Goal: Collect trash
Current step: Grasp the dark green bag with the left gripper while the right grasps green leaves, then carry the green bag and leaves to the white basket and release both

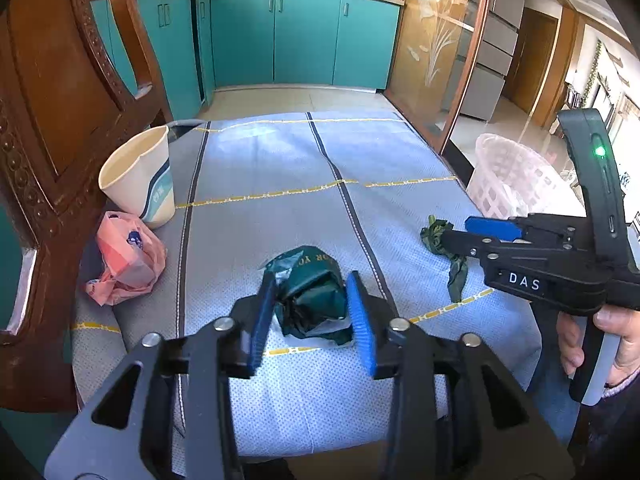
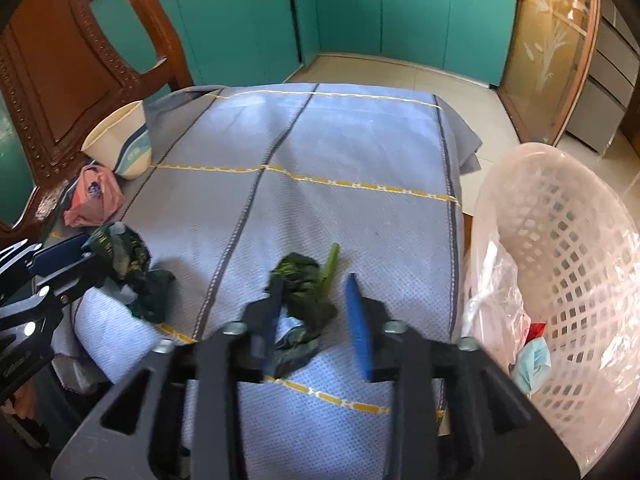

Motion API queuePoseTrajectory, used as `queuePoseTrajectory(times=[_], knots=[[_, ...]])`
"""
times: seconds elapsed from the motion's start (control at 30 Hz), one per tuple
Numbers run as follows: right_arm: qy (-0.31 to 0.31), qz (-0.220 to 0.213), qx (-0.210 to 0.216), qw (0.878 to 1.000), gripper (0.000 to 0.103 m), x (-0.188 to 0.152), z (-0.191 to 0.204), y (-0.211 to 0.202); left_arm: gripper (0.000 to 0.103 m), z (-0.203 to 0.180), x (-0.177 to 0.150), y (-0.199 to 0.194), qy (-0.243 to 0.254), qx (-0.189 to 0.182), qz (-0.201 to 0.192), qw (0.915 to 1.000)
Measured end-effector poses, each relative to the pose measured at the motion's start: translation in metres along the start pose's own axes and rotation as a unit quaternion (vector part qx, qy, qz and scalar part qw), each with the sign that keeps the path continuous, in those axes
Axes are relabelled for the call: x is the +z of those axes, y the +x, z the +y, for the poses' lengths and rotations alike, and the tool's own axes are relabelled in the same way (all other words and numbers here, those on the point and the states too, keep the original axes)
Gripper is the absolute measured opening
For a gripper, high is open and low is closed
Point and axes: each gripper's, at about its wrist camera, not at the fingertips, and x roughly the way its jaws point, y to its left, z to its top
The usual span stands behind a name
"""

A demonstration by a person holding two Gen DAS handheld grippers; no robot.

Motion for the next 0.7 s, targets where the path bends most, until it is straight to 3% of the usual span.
queuePoseTrajectory(times=[0.07, 0.27, 0.37, 0.53, 0.7], knots=[[0.001, 0.005, 0.000, 1.000, 0.050, 0.000, 0.000, 0.003, 0.047, 0.001, -0.001, 0.002, -0.002, 0.000, 0.004, 1.0000], [-0.013, 0.015, 0.006, 1.000, 0.050, -0.002, 0.009, 0.013, 0.060, 0.003, -0.004, 0.008, -0.011, -0.002, 0.014, 0.9998], [-0.025, 0.023, 0.005, 0.999, 0.050, -0.005, 0.015, 0.018, 0.060, 0.003, -0.006, 0.013, -0.008, 0.005, 0.023, 0.9997], [-0.035, 0.021, 0.004, 0.999, 0.030, -0.008, 0.020, 0.020, 0.059, 0.008, -0.008, 0.019, -0.017, -0.002, 0.033, 0.9993], [-0.032, 0.007, 0.014, 0.999, 0.021, -0.007, 0.017, 0.011, 0.047, 0.002, -0.009, 0.018, -0.008, -0.003, 0.030, 0.9995]])
